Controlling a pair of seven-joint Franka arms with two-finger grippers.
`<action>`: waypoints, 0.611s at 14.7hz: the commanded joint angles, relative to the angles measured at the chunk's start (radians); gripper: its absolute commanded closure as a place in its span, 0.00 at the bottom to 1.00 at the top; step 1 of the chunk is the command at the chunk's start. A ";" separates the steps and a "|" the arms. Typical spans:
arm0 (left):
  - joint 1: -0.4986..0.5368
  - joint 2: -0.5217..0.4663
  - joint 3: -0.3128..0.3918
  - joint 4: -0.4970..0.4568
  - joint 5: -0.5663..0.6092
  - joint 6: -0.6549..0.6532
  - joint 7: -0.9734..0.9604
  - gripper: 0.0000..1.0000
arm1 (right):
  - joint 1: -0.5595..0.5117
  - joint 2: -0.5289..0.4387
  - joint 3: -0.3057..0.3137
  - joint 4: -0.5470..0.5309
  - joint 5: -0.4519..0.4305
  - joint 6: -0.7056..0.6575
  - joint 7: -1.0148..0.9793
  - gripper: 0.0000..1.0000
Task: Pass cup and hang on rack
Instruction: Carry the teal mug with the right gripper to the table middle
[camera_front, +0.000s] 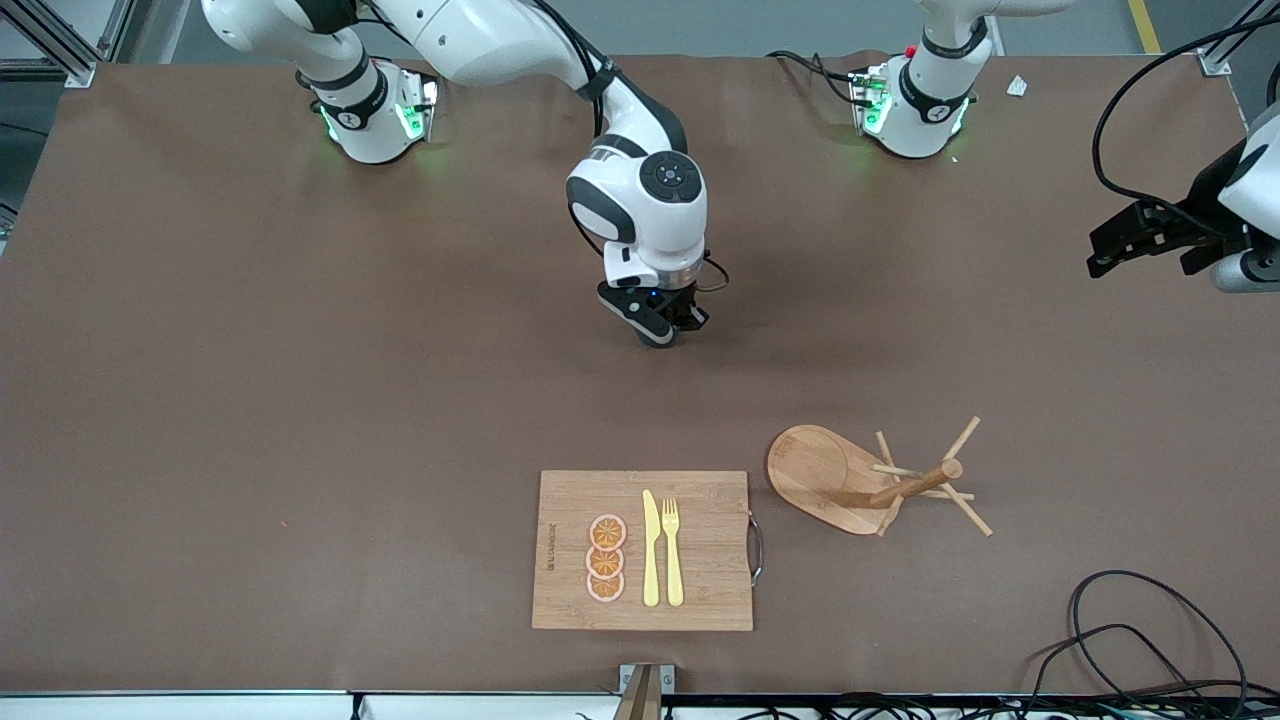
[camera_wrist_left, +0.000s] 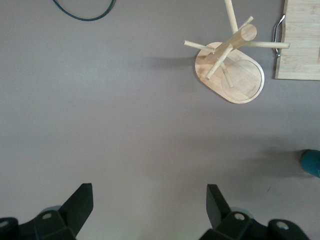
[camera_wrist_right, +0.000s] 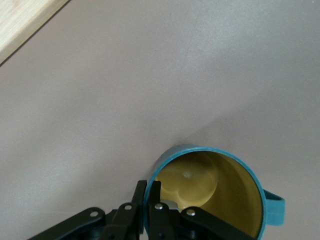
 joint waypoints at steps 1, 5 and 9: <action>0.007 0.002 0.000 0.018 -0.009 -0.026 0.008 0.00 | 0.009 0.036 0.002 0.065 -0.021 -0.046 0.072 1.00; 0.022 0.006 0.000 0.020 -0.020 -0.014 0.008 0.00 | 0.011 0.039 0.004 0.072 -0.021 -0.055 0.120 1.00; 0.027 0.011 0.000 0.014 -0.040 -0.009 0.003 0.00 | 0.022 0.042 0.004 0.072 -0.025 -0.060 0.121 0.93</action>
